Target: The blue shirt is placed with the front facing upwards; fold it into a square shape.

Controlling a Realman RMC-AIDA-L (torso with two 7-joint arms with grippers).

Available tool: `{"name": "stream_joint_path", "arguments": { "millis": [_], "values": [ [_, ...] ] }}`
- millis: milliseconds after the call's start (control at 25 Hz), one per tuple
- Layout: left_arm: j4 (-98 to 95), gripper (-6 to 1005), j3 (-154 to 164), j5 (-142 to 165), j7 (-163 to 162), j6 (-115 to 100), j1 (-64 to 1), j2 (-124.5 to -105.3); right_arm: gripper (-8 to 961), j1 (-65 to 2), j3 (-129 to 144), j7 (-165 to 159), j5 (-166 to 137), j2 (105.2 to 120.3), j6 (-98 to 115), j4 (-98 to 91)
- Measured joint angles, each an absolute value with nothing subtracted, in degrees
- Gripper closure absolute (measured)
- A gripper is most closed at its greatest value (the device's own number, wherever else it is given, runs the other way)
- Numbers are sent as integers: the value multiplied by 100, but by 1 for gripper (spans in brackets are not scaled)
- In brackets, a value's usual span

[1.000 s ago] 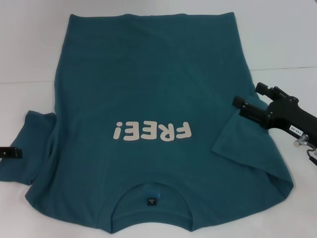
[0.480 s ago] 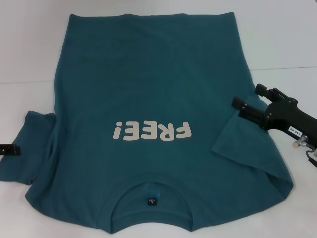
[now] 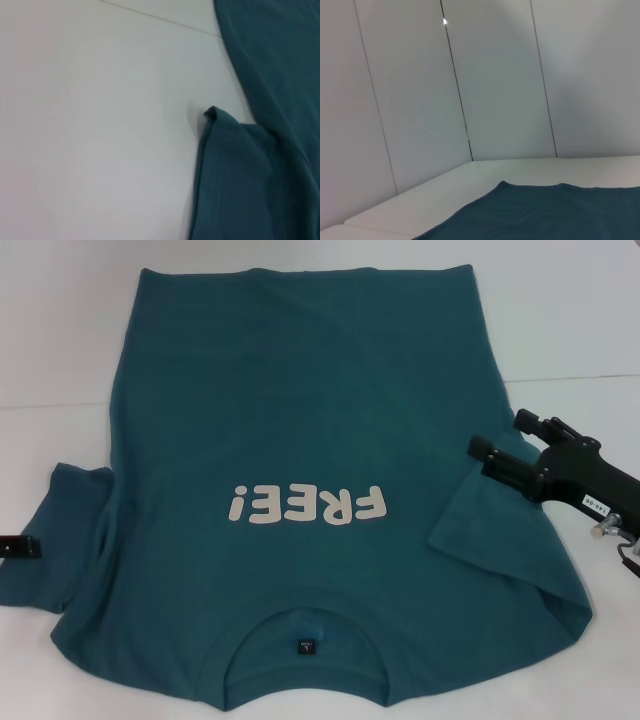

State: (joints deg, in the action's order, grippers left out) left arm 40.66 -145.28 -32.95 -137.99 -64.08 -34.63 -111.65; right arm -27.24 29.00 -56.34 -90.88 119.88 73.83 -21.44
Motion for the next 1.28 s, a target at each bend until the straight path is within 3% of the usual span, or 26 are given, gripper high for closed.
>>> {"name": "stream_joint_path", "arguments": {
  "millis": [1280],
  "values": [
    [4116,158,-14558,-3311,-13817,-6431,-3489,-11236,37,-2649,2900,-5634,-9088,11988,7383,-2135]
  ]
}}
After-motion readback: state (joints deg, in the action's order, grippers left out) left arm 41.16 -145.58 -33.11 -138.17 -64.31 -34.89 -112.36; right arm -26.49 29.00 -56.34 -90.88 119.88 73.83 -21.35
